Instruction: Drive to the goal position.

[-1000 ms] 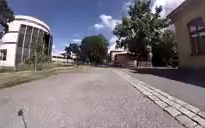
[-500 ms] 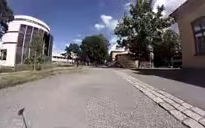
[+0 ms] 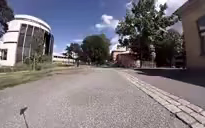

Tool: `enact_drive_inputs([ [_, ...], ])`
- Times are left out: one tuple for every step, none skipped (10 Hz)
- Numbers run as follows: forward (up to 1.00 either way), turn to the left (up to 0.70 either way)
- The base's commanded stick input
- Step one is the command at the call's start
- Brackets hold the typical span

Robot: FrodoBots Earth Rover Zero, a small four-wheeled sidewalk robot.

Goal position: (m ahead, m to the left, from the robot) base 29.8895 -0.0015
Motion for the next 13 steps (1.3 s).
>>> enact_drive_inputs([
  [0.85,0.0],
  [0.85,0.0],
  [0.85,0.0],
  [0.85,0.0],
  [0.85,0.0],
  [0.85,0.0],
  [0.85,0.0],
  [0.85,0.0],
  [0.85,0.0],
  [0.85,0.0],
  [0.85,0.0],
  [0.85,0.0],
  [0.85,0.0],
])
